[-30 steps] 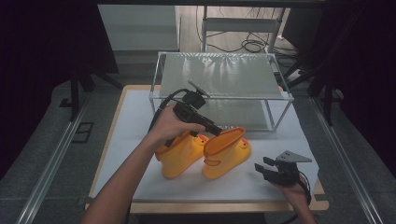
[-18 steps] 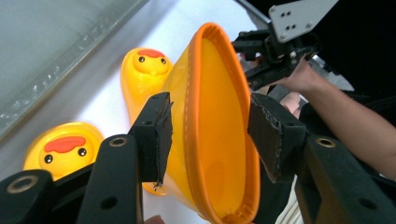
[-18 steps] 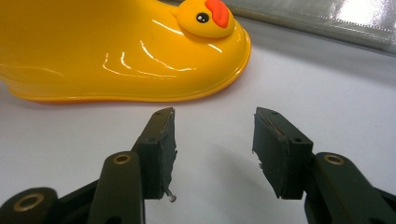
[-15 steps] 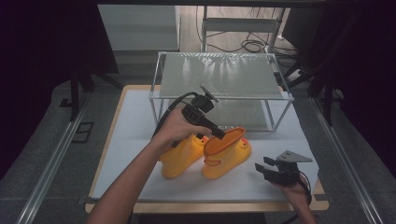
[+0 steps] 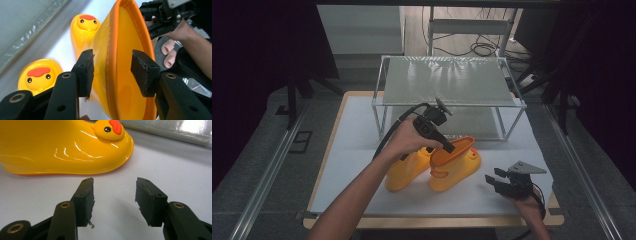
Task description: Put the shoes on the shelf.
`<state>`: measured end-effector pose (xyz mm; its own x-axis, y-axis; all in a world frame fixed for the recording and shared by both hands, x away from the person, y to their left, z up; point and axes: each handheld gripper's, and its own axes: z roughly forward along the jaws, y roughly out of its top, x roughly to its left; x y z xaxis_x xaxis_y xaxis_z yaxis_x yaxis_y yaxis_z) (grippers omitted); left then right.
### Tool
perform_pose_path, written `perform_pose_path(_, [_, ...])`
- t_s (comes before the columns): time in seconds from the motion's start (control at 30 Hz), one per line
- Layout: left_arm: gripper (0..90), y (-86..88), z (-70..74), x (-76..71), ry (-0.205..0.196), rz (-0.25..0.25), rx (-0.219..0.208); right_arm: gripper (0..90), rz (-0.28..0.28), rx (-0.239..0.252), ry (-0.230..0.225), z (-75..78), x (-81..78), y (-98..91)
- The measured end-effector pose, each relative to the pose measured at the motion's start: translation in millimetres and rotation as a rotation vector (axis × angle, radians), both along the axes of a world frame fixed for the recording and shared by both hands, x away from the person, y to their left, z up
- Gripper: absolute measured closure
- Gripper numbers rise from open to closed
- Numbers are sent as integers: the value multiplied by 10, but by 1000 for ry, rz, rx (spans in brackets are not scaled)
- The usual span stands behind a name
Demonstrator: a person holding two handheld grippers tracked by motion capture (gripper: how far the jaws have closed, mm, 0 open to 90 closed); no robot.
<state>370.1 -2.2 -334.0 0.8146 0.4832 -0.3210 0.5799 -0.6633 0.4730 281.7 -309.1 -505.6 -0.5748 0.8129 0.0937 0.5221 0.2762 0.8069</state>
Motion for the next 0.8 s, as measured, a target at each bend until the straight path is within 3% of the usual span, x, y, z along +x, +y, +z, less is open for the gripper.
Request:
perform_pose_path(0.13, [544, -32, -71, -1, -7, -5, 53, 483, -1, 3, -2, -1, 1, 1])
perform_pose_path(0.23, [558, -46, -99, -2, -7, -5, 61, 483, -3, 5, -1, -2, 2, -1])
perform_pose_path(0.37, [651, -65, -126, -10, -19, -5, 73, 483, -3, 2, -1, -2, 1, -2])
perform_pose_path(0.4, [704, -61, -133, -8, -18, -2, 74, 483, -3, 2, 0, -2, 1, -5])
perform_pose_path(0.63, [852, -65, -141, -20, -9, 18, 62, 483, -8, -1, 5, -8, 7, -9])
perform_pose_path(0.8, [857, -38, -121, -17, -12, 37, 32, 485, -15, 5, 0, 2, 3, -22])
